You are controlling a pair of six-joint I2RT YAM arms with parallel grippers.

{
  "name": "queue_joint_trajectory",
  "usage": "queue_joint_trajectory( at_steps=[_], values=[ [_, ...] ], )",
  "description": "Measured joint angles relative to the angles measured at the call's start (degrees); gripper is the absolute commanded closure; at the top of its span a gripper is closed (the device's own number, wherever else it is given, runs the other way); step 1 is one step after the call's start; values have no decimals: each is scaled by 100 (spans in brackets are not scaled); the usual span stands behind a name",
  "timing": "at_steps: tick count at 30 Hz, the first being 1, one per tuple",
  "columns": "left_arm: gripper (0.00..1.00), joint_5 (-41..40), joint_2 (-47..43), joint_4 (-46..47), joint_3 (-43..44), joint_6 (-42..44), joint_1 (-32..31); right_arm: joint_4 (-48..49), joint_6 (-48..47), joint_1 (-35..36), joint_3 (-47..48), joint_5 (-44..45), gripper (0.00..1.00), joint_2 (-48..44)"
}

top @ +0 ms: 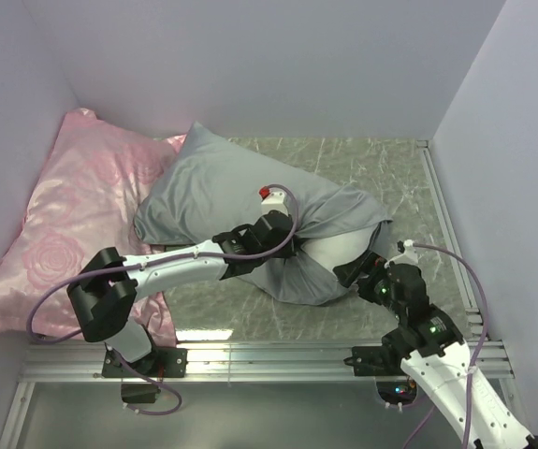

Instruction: Remove the pillowcase from the pillow

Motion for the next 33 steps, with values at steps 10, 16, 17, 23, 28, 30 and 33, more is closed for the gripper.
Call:
queue_joint_trajectory(
  at_steps=[10, 16, 17, 23, 28, 30, 33],
  values=[
    [99, 203, -122, -76, -138, 20, -120, 1027, -13, 0, -575, 361, 0, -549],
    [99, 153, -229, -319, -153, 22, -326, 1587, 66, 0, -866, 208, 0, 37],
    [99, 151, -227, -343, -153, 22, -339, 1615, 83, 0, -894, 201, 0, 48],
    [99, 149, -179, -457, -66, 48, -369, 1659, 144, 0, -918, 197, 3, -33],
    [93, 146, -105, -555, 52, 177, -474, 2144, 170, 2, -1014, 90, 29, 483],
    [89, 151, -92, -597, 72, 229, -538, 2267, 127, 9, -1032, 31, 74, 623],
    [81, 149, -85, -693, 142, 339, -675, 2343, 118, 24, -890, -94, 100, 710]
  ],
)
